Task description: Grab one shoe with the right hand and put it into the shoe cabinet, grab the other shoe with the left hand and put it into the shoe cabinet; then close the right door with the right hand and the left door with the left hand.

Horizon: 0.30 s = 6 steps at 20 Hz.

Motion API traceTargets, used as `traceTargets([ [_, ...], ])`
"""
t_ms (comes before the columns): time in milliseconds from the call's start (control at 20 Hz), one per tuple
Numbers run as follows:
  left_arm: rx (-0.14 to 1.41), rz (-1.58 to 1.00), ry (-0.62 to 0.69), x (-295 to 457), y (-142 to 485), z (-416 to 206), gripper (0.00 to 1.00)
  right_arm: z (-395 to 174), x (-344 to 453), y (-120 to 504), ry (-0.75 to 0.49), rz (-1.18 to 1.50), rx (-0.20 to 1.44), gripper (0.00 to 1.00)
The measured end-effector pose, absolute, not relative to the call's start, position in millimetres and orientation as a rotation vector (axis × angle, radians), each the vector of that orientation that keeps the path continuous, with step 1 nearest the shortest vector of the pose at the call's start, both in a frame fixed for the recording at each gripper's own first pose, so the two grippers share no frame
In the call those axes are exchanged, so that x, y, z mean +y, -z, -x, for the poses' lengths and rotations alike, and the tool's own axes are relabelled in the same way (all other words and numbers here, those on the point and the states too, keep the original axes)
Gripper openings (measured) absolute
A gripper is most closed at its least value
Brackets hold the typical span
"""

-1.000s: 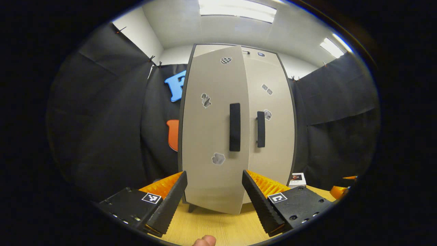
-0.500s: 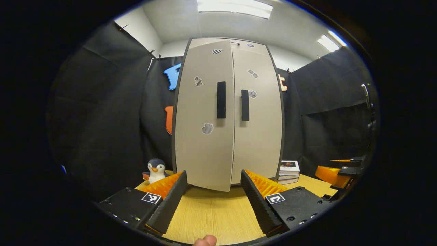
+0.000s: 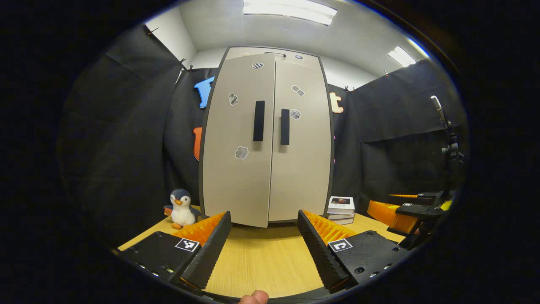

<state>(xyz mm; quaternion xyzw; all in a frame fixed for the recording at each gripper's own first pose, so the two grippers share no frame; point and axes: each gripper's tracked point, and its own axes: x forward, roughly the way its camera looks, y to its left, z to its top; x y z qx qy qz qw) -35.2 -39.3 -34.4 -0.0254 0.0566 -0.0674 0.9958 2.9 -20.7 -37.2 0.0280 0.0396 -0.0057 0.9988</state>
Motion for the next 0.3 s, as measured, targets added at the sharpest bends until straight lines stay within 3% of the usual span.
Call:
traceTargets([
  [150, 0.113, 0.045, 0.121, -35.0, 34.3, 36.7, 0.95, -0.8, -22.3, 38.9, 0.022, -0.043, 0.078, 0.86],
  [300, 0.115, 0.043, 0.112, -31.9, 33.2, 34.3, 0.95, 0.6, -20.1, 37.9, 0.021, -0.047, 0.087, 0.90],
])
